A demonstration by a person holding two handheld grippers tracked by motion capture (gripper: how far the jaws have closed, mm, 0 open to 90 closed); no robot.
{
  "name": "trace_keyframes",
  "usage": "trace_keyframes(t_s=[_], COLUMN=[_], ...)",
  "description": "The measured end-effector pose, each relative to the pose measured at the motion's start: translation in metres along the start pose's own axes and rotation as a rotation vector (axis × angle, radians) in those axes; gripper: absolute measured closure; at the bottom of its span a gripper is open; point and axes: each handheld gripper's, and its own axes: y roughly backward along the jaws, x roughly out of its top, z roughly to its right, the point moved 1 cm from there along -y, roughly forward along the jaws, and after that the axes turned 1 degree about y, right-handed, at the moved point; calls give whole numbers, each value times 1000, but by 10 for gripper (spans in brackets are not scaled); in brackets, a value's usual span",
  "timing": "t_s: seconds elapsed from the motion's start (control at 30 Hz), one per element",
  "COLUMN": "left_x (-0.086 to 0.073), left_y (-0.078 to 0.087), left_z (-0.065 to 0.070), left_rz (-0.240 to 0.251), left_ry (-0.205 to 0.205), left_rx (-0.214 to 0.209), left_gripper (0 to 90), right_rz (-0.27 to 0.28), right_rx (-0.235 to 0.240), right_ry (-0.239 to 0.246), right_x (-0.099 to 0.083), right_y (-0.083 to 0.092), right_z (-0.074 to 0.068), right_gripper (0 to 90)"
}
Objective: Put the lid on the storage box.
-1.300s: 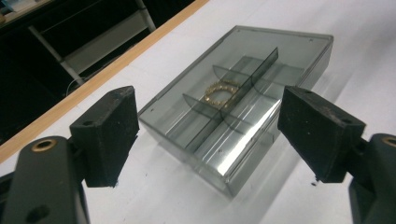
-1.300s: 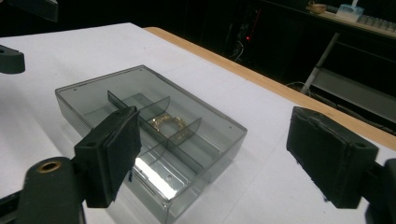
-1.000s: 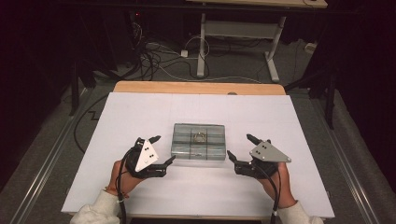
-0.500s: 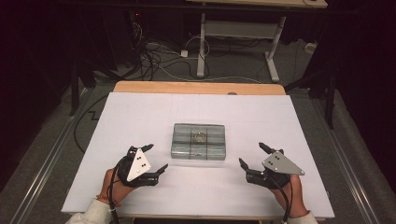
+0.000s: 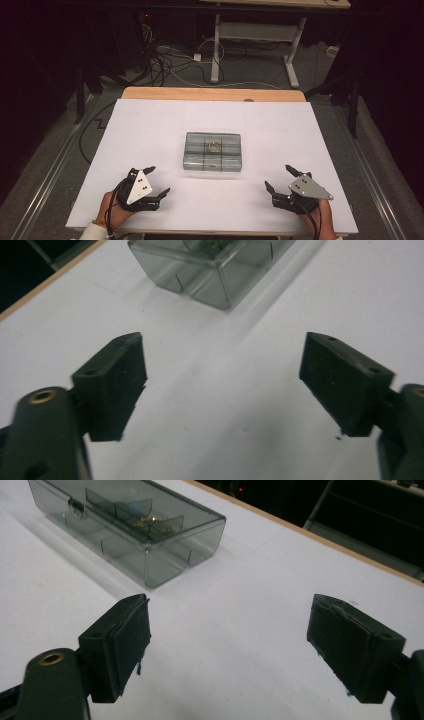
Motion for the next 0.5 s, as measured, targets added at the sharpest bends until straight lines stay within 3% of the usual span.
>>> trace_keyframes(t_s=[0.23,0.5], left_x=[-8,-9], left_y=[2,5], left_z=[4,3], left_rz=[-23,-7], left_ry=[16,19], left_rx=[-7,-10], left_gripper=[152,151], right_rz=[-16,2], right_rx=[13,19], right_ry=[10,33], right_x=[-11,-5], right_y=[3,3], right_z=[-2,-8], right_gripper=[177,175])
